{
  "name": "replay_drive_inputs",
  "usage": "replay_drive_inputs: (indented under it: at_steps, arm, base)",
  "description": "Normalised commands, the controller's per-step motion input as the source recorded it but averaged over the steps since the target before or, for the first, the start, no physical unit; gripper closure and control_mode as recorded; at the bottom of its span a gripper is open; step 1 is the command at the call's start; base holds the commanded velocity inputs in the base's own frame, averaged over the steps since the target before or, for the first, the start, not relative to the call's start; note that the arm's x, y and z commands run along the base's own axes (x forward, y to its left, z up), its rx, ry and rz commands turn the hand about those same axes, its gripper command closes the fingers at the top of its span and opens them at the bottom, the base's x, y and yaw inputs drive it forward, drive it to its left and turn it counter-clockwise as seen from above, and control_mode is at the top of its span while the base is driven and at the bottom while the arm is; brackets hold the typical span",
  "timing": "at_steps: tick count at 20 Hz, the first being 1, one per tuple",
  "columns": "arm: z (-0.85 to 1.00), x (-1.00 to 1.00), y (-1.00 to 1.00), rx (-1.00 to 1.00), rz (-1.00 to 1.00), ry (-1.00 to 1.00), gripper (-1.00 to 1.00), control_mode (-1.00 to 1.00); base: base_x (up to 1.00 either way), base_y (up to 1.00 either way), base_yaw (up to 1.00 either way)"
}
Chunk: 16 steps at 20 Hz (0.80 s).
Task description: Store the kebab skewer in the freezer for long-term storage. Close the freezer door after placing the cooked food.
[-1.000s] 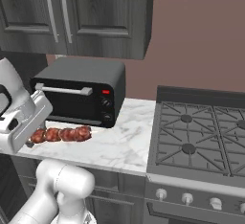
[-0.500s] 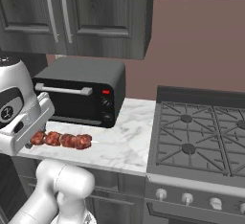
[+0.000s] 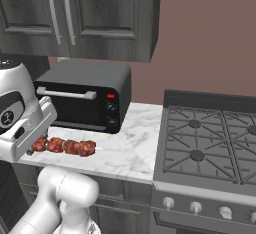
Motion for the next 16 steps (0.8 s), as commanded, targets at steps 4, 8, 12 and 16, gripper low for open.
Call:
replay_drive_inputs:
  at_steps: [4, 8, 12, 16]
  arm:
    - [0.0, -0.13, 0.0, 0.0, 0.0, 0.0, 1.0, -1.0]
    - [0.0, 0.0, 0.0, 0.0, 0.0, 0.0, 1.0, 1.0]
    - [0.0, 0.0, 0.0, 0.0, 0.0, 0.0, 1.0, 1.0]
    - [0.0, 0.0, 0.0, 0.0, 0.0, 0.0, 1.0, 1.0]
  base:
    - [0.0, 0.0, 0.0]
    - [-0.44, 0.0, 0.0]
    - [-0.56, 0.0, 0.0]
    - [-0.6, 0.0, 0.0]
